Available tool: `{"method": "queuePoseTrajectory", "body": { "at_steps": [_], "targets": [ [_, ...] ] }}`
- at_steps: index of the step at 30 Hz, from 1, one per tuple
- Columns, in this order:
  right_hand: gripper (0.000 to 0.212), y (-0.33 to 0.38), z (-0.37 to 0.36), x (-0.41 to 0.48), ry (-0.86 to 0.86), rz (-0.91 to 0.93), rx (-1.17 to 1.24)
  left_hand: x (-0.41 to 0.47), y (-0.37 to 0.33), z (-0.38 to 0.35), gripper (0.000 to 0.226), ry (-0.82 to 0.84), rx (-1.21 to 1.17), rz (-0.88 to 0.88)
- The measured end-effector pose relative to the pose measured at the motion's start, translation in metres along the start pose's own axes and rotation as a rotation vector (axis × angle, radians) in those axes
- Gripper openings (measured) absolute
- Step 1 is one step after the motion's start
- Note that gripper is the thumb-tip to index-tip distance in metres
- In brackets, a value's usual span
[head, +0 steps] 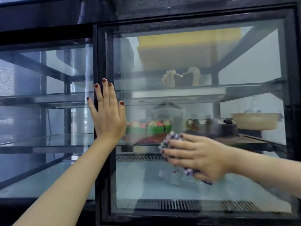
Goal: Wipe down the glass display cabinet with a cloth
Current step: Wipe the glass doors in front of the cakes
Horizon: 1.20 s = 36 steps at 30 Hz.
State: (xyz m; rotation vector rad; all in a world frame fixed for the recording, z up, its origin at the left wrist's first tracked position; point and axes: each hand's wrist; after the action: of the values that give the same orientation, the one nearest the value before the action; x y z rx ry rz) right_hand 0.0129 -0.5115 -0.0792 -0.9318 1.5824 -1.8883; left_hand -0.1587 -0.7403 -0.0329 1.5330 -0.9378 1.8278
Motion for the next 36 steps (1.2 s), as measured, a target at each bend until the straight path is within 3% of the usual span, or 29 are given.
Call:
{"method": "queuePoseTrajectory", "body": {
  "at_steps": [3, 6, 9, 11, 13, 19, 21, 24, 32, 34, 36],
  "targets": [
    [0.053, -0.108, 0.006, 0.024, -0.102, -0.390, 0.020, 0.000, 0.001, -0.001, 0.061, 0.067, 0.024, -0.127],
    [0.055, -0.211, 0.014, 0.032, -0.113, -0.756, 0.009, 0.001, 0.002, 0.001, 0.060, 0.087, 0.000, -0.136],
    [0.062, -0.247, 0.017, 0.033, -0.133, -1.091, 0.050, 0.001, 0.000, 0.002, 0.060, 0.097, 0.007, -0.130],
    [0.062, -0.225, 0.017, 0.039, -0.175, -1.067, 0.007, 0.000, -0.001, 0.003, 0.061, 0.112, 0.034, -0.115],
    [0.060, -0.170, 0.012, 0.036, -0.194, -0.902, -0.021, -0.001, -0.002, 0.005, 0.062, 0.123, 0.080, -0.095],
    [0.054, 0.069, -0.003, -0.042, 0.097, -0.240, -0.034, -0.009, -0.038, -0.003, 0.067, 0.195, 0.068, -0.104],
    [0.053, 0.083, -0.005, -0.064, 0.115, -0.214, 0.004, -0.003, -0.055, -0.010, 0.061, 0.206, -0.026, -0.152],
    [0.056, 0.038, -0.004, -0.066, 0.055, -0.362, 0.067, 0.015, -0.074, -0.020, 0.055, 0.137, -0.118, -0.116],
    [0.056, -0.219, 0.008, -0.026, -0.178, -1.196, 0.033, 0.023, -0.082, -0.036, 0.058, 0.001, -0.077, -0.072],
    [0.054, -0.243, 0.006, -0.022, -0.208, -1.411, 0.042, 0.022, -0.080, -0.037, 0.058, -0.006, -0.069, -0.079],
    [0.055, -0.230, 0.004, -0.014, -0.225, -1.467, 0.024, 0.022, -0.080, -0.037, 0.057, -0.006, -0.066, -0.083]
  ]
}}
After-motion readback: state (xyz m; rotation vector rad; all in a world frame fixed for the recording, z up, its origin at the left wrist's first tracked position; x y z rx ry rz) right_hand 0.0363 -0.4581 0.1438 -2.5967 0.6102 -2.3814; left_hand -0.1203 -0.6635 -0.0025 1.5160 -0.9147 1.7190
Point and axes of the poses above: each hand's wrist, its own x-axis towards the middle knuckle, its own z-axis out of the back of the hand, y = z × x, and after that the axes turned 12 degrees about -x, right-handed
